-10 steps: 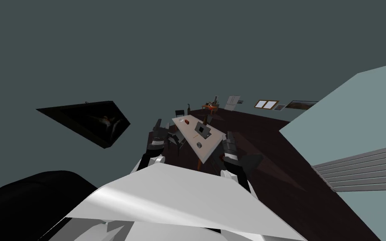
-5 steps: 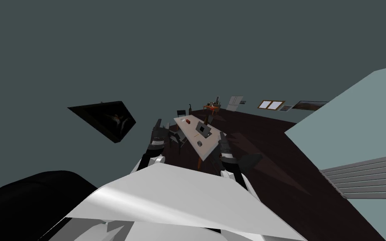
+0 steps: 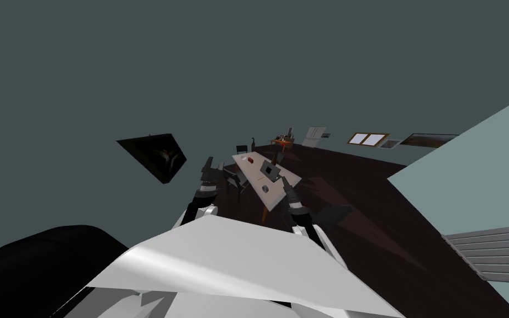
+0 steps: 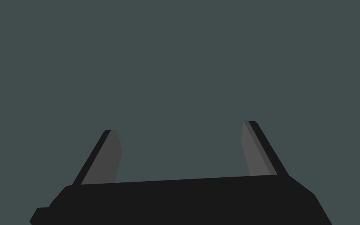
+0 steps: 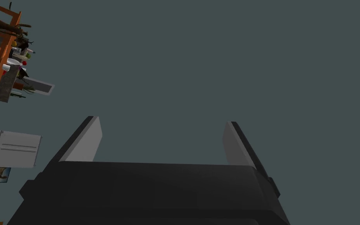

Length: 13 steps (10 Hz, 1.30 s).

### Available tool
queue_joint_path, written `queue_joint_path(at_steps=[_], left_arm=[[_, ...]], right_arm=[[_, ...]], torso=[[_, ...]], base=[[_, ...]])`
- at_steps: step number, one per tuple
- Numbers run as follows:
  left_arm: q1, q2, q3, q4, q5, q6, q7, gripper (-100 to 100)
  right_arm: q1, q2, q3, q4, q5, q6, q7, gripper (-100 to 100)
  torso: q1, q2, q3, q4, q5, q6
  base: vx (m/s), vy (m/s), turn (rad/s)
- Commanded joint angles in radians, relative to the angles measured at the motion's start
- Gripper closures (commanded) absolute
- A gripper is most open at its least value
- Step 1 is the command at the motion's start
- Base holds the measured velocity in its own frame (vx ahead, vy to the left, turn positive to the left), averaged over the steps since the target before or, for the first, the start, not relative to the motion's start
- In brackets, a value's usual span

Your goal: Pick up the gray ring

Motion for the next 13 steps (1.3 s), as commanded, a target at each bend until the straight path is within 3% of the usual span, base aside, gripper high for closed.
queue_joint_path(at_steps=[1, 2, 4, 5, 6, 7, 8, 9, 10, 11, 12, 13], left_arm=[[0.000, 0.000, 0.000, 0.000, 0.000, 0.000, 0.000, 0], [0.000, 0.000, 0.000, 0.000, 0.000, 0.000, 0.000, 0], [0.000, 0.000, 0.000, 0.000, 0.000, 0.000, 0.000, 0], [0.000, 0.000, 0.000, 0.000, 0.000, 0.000, 0.000, 0], [0.000, 0.000, 0.000, 0.000, 0.000, 0.000, 0.000, 0], [0.000, 0.000, 0.000, 0.000, 0.000, 0.000, 0.000, 0], [0.000, 0.000, 0.000, 0.000, 0.000, 0.000, 0.000, 0], [0.000, 0.000, 0.000, 0.000, 0.000, 0.000, 0.000, 0], [0.000, 0.000, 0.000, 0.000, 0.000, 0.000, 0.000, 0], [0.000, 0.000, 0.000, 0.000, 0.000, 0.000, 0.000, 0], [0.000, 0.000, 0.000, 0.000, 0.000, 0.000, 0.000, 0], [0.000, 0.000, 0.000, 0.000, 0.000, 0.000, 0.000, 0]], right_arm=[[-0.019, -0.050, 0.022, 0.041, 0.030, -0.002, 0.011, -100], [-0.019, -0.062, 0.022, 0.041, 0.030, -0.002, 0.011, -100], [-0.059, -0.130, 0.065, 0.110, 0.083, 0.002, 0.031, -100], [-0.059, -0.154, 0.065, 0.121, 0.083, 0.002, 0.031, -100], [-0.079, -0.187, 0.089, 0.165, 0.110, 0.007, 0.041, -100], [-0.079, -0.200, 0.089, 0.165, 0.110, 0.007, 0.041, -100], [-0.099, -0.241, 0.115, 0.211, 0.137, 0.012, 0.052, -100], [-0.099, -0.246, 0.115, 0.211, 0.137, 0.012, 0.052, -100], [-0.119, -0.285, 0.141, 0.258, 0.164, 0.019, 0.063, -100], [-0.119, -0.291, 0.141, 0.258, 0.164, 0.019, 0.063, -100], [-0.138, -0.331, 0.170, 0.296, 0.191, 0.027, 0.074, -100], [-0.138, -0.335, 0.170, 0.307, 0.191, 0.027, 0.074, -100]], torso=[[0.000, 0.000, 0.000, 0.000, 0.000, 0.000], [0.000, 0.000, 0.000, 0.000, 0.000, 0.000], [0.001, -0.001, -0.001, 0.000, 0.000, 0.000], [0.002, -0.001, -0.001, 0.000, 0.000, 0.000], [0.002, -0.001, -0.001, 0.000, 0.000, 0.000], [0.002, -0.002, -0.001, 0.000, 0.000, 0.000], [0.001, -0.002, -0.001, 0.000, 0.000, 0.000], [0.002, -0.002, -0.001, 0.000, 0.000, 0.000], [0.002, -0.002, -0.001, 0.000, 0.000, 0.000], [0.002, -0.002, -0.001, -0.001, 0.000, 0.000], [0.002, -0.003, -0.002, -0.001, 0.000, 0.000], [0.003, -0.003, -0.002, -0.001, 0.001, 0.000]], base=[[-0.031, 0.023, 0.104], [-0.022, 0.021, 0.045], [-0.021, 0.043, 0.125], [-0.016, 0.045, 0.078], [-0.013, 0.046, 0.099], [-0.008, 0.037, 0.066], [-0.006, 0.053, 0.140], [0.000, 0.044, 0.060], [0.007, 0.053, 0.118], [0.008, 0.046, 0.062], [0.015, 0.065, 0.119], [0.022, 0.055, 0.074]])
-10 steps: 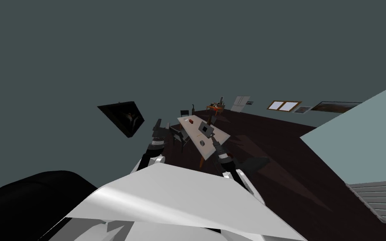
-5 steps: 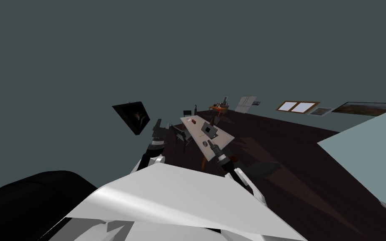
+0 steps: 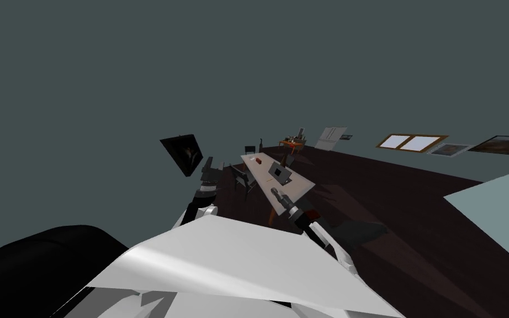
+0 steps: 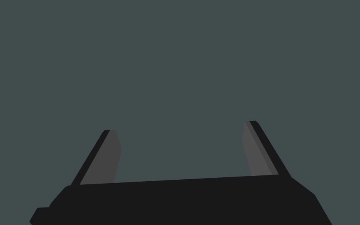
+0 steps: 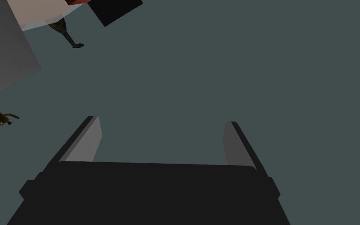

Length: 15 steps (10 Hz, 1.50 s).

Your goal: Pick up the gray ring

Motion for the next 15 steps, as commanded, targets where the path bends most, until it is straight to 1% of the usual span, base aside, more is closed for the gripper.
queue_joint_path(at_steps=[1, 2, 3, 4, 5, 6, 7, 8, 9, 10, 11, 12, 13, 15], left_arm=[[0.000, 0.000, 0.000, 0.000, 0.000, 0.000, 0.000, 0], [0.000, 0.000, 0.000, 0.000, 0.000, 0.000, 0.000, 0], [0.000, 0.000, 0.000, 0.000, 0.000, 0.000, 0.000, 0], [0.000, 0.000, 0.000, 0.000, 0.000, 0.000, 0.000, 0], [0.000, 0.000, 0.000, 0.000, 0.000, 0.000, 0.000, 0], [0.000, 0.000, 0.000, 0.000, 0.000, 0.000, 0.000, 0], [0.000, 0.000, 0.000, 0.000, 0.000, 0.000, 0.000, 0], [0.000, 0.000, 0.000, 0.000, 0.000, 0.000, 0.000, 0], [0.000, 0.000, 0.000, 0.000, 0.000, 0.000, 0.000, 0], [0.000, 0.000, 0.000, 0.000, 0.000, 0.000, 0.000, 0], [0.000, 0.000, 0.000, 0.000, 0.000, 0.000, 0.000, 0], [0.000, 0.000, 0.000, 0.000, 0.000, 0.000, 0.000, 0], [0.000, 0.000, 0.000, 0.000, 0.000, 0.000, 0.000, 0], [0.000, 0.000, 0.000, 0.000, 0.000, 0.000, 0.000, 0]], right_arm=[[-0.018, -0.050, 0.033, 0.050, 0.030, 0.014, 0.011, -100], [-0.035, -0.077, 0.064, 0.093, 0.056, 0.024, 0.023, -100], [-0.035, -0.094, 0.064, 0.105, 0.056, 0.024, 0.023, -100], [-0.052, -0.132, 0.096, 0.133, 0.082, 0.036, 0.035, -100], [-0.052, -0.132, 0.096, 0.156, 0.082, 0.036, 0.035, -100], [-0.068, -0.169, 0.129, 0.191, 0.107, 0.048, 0.046, -100], [-0.068, -0.169, 0.129, 0.207, 0.107, 0.048, 0.046, -100], [-0.083, -0.203, 0.163, 0.240, 0.131, 0.061, 0.058, -100], [-0.083, -0.203, 0.163, 0.259, 0.131, 0.061, 0.058, -100], [-0.097, -0.234, 0.197, 0.288, 0.154, 0.075, 0.071, -100], [-0.097, -0.234, 0.197, 0.310, 0.154, 0.075, 0.071, -100], [-0.111, -0.263, 0.230, 0.360, 0.177, 0.090, 0.083, -100], [-0.111, -0.263, 0.230, 0.361, 0.177, 0.090, 0.083, -100], [-0.135, -0.316, 0.296, 0.461, 0.217, 0.123, 0.106, -100]], torso=[[0.000, 0.000, 0.000, 0.000, 0.000, 0.000], [0.001, -0.001, 0.000, 0.000, 0.000, 0.000], [0.003, 0.000, 0.000, 0.000, 0.001, 0.000], [0.002, 0.000, 0.000, 0.000, 0.000, 0.000], [0.002, -0.001, -0.001, 0.000, 0.000, 0.000], [0.001, -0.001, -0.001, 0.000, 0.000, 0.000], [0.002, -0.001, -0.001, 0.000, 0.000, 0.000], [0.001, -0.001, -0.001, 0.000, 0.000, 0.000], [0.001, -0.001, -0.001, 0.000, 0.000, 0.000], [0.001, 0.000, 0.000, 0.000, 0.000, 0.000], [0.002, 0.000, 0.000, 0.000, 0.000, 0.000], [0.001, -0.001, 0.000, 0.000, 0.000, 0.000], [0.002, -0.002, -0.001, 0.000, 0.001, 0.000], [0.002, -0.003, -0.002, -0.001, 0.000, 0.000]], base=[[0.027, 0.076, 0.150], [0.021, 0.114, 0.199], [0.016, 0.077, 0.062], [0.047, 0.083, 0.133], [0.041, 0.069, 0.067], [0.050, 0.083, 0.128], [0.044, 0.062, 0.076], [0.049, 0.067, 0.130], [0.034, 0.068, 0.087], [0.031, 0.079, 0.138], [0.045, 0.070, 0.071], [0.065, 0.087, 0.147], [0.061, 0.068, 0.065], [0.094, 0.101, 0.183]])
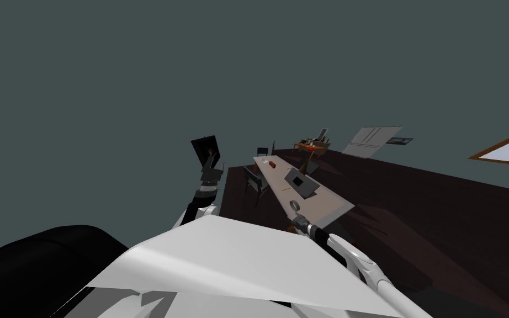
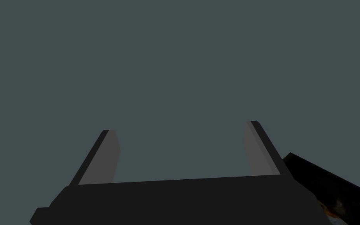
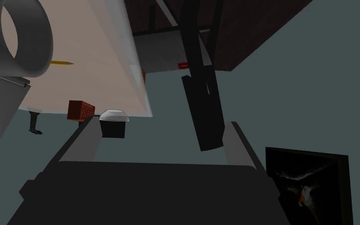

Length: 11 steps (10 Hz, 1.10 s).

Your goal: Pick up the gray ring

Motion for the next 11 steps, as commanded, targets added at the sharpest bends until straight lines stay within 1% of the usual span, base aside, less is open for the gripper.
queue_joint_path(at_steps=[1, 2, 3, 4, 5, 6, 7, 8, 9, 10, 11], left_arm=[[0.000, 0.000, 0.000, 0.000, 0.000, 0.000, 0.000, 0], [0.000, 0.000, 0.000, 0.000, 0.000, 0.000, 0.000, 0], [0.000, 0.000, 0.000, 0.000, 0.000, 0.000, 0.000, 0], [0.000, 0.000, 0.000, 0.000, 0.000, 0.000, 0.000, 0], [0.000, 0.000, 0.000, 0.000, 0.000, 0.000, 0.000, 0], [0.000, 0.000, 0.000, 0.000, 0.000, 0.000, 0.000, 0], [0.000, 0.000, 0.000, 0.000, 0.000, 0.000, 0.000, 0], [0.000, 0.000, 0.000, 0.000, 0.000, 0.000, 0.000, 0], [0.000, 0.000, 0.000, 0.000, 0.000, 0.000, 0.000, 0], [0.000, 0.000, 0.000, 0.000, 0.000, 0.000, 0.000, 0], [0.000, 0.000, 0.000, 0.000, 0.000, 0.000, 0.000, 0]], right_arm=[[-0.017, -0.017, 0.025, 0.036, 0.012, 0.014, 0.004, -100], [-0.028, -0.041, 0.057, 0.073, 0.030, 0.031, 0.015, -100], [-0.028, -0.041, 0.057, 0.085, 0.030, 0.031, 0.015, -100], [-0.037, -0.062, 0.088, 0.111, 0.046, 0.049, 0.025, -100], [-0.037, -0.062, 0.088, 0.132, 0.046, 0.049, 0.025, -100], [-0.046, -0.081, 0.119, 0.155, 0.062, 0.068, 0.036, -100], [-0.046, -0.081, 0.119, 0.148, 0.062, 0.068, 0.036, -100], [-0.046, -0.081, 0.119, 0.173, 0.062, 0.068, 0.036, -100], [-0.054, -0.099, 0.149, 0.204, 0.075, 0.086, 0.046, -100], [-0.054, -0.099, 0.149, 0.221, 0.075, 0.086, 0.046, -100], [-0.060, -0.114, 0.177, 0.262, 0.087, 0.105, 0.056, -100]], torso=[[0.000, 0.000, 0.000, 0.000, 0.000, 0.000], [-0.001, 0.000, 0.000, 0.000, 0.000, 0.000], [-0.002, 0.000, 0.000, 0.000, 0.000, 0.000], [-0.003, 0.001, 0.001, 0.000, -0.001, 0.001], [-0.002, 0.001, 0.001, 0.000, 0.000, 0.000], [-0.003, 0.003, 0.001, 0.000, -0.001, 0.001], [-0.004, 0.003, 0.002, 0.001, -0.001, 0.000], [-0.005, 0.003, 0.001, 0.001, -0.001, 0.001], [-0.006, 0.005, 0.002, 0.001, -0.001, 0.001], [-0.005, 0.004, 0.002, 0.001, -0.001, 0.000], [-0.005, 0.004, 0.002, 0.001, -0.001, 0.001]], base=[[0.101, 0.084, 0.053], [0.103, 0.077, 0.124], [0.080, 0.050, 0.061], [0.081, 0.074, 0.135], [0.063, 0.056, 0.061], [0.061, 0.045, 0.153], [0.067, 0.026, 0.092], [0.030, 0.006, 0.022], [0.039, 0.035, 0.122], [0.054, 0.027, 0.093], [0.100, 0.038, 0.129]])
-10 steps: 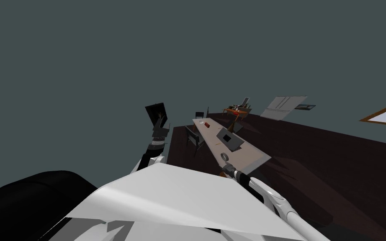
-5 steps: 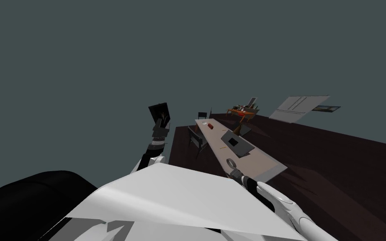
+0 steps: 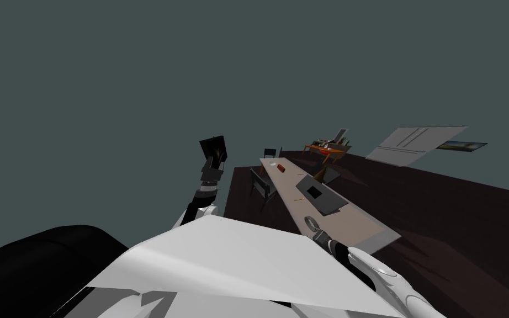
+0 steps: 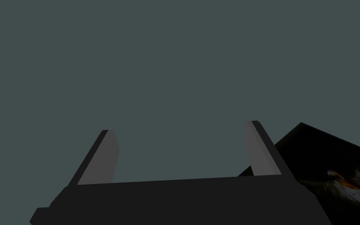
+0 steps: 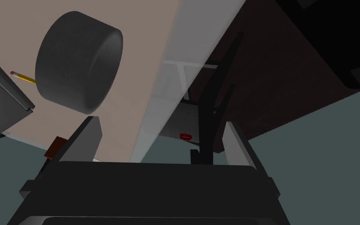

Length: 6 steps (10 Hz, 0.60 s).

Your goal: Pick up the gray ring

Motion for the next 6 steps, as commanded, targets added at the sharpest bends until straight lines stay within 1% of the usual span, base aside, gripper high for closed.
queue_joint_path(at_steps=[1, 2, 3, 4, 6], left_arm=[[0.000, 0.000, 0.000, 0.000, 0.000, 0.000, 0.000, 0], [0.000, 0.000, 0.000, 0.000, 0.000, 0.000, 0.000, 0], [0.000, 0.000, 0.000, 0.000, 0.000, 0.000, 0.000, 0], [0.000, 0.000, 0.000, 0.000, 0.000, 0.000, 0.000, 0], [0.000, 0.000, 0.000, 0.000, 0.000, 0.000, 0.000, 0]], right_arm=[[-0.019, -0.025, 0.050, 0.050, 0.017, 0.034, 0.007, -100], [-0.019, -0.025, 0.055, 0.060, 0.017, 0.034, 0.007, -100], [-0.023, -0.035, 0.081, 0.086, 0.026, 0.052, 0.016, -100], [-0.023, -0.035, 0.081, 0.097, 0.026, 0.052, 0.016, -100], [-0.027, -0.046, 0.131, 0.163, 0.040, 0.087, 0.031, -100]], torso=[[0.000, 0.000, 0.000, 0.000, 0.000, 0.000], [0.002, -0.004, -0.002, -0.001, 0.001, -0.001], [0.001, -0.003, -0.002, -0.001, 0.000, 0.000], [0.000, -0.002, -0.001, -0.001, 0.000, 0.000], [0.001, -0.001, -0.001, 0.000, 0.000, 0.000]], base=[[0.152, 0.072, 0.235], [0.128, 0.037, 0.086], [0.111, 0.034, 0.023], [0.096, 0.033, 0.009], [0.109, 0.056, 0.104]])
